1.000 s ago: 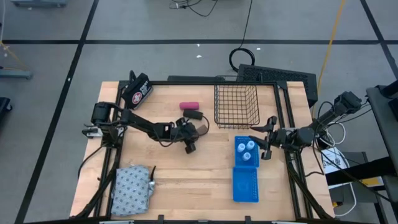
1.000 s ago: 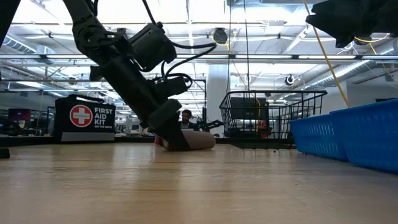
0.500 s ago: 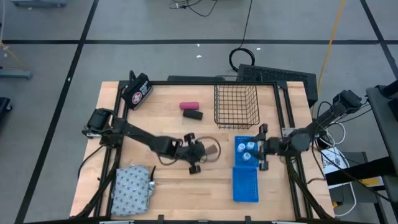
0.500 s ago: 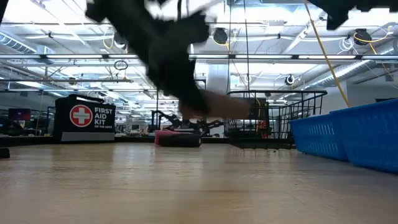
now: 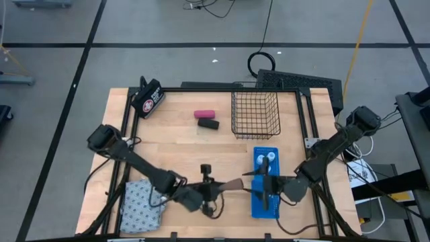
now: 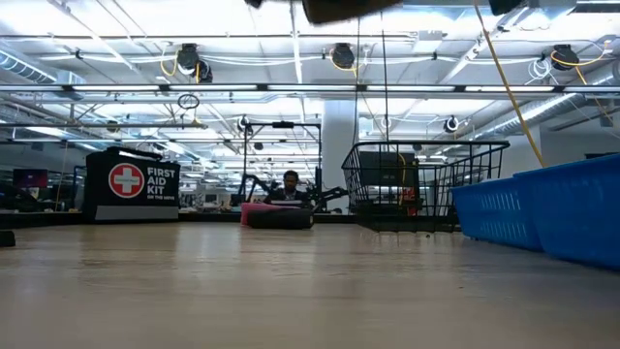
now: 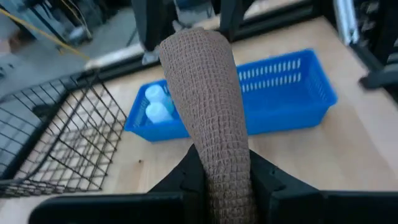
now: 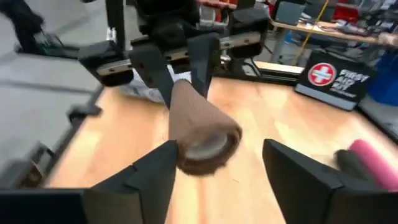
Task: Pick & Place Medicine items
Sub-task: Put the brown bandage into the bottom blue basket
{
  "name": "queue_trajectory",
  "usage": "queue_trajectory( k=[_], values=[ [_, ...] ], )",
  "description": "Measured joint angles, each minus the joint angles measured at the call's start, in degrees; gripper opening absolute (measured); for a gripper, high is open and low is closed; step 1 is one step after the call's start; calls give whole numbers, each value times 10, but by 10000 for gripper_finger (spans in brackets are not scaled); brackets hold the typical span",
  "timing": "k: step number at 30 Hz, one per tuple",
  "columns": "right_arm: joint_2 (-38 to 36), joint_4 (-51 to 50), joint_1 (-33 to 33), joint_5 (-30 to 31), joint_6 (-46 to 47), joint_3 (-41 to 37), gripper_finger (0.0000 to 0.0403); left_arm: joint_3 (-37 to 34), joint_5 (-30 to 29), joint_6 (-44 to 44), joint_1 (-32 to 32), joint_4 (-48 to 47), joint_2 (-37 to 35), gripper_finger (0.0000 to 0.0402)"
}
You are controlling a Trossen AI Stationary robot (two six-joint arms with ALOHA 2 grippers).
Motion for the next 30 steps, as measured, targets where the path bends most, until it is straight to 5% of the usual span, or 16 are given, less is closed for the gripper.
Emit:
queue_trajectory(
  k=[7, 20, 30],
  values=[
    [30, 79, 4, -50, 53, 0, 252, 0, -40, 0, -27, 20, 0, 58],
    [73, 199, -39, -65, 64, 0, 223, 0, -43, 46, -15, 84, 0, 58],
    [73, 295, -40, -60, -42, -1, 177, 0, -38, 82, 3, 86, 0, 58]
  ],
)
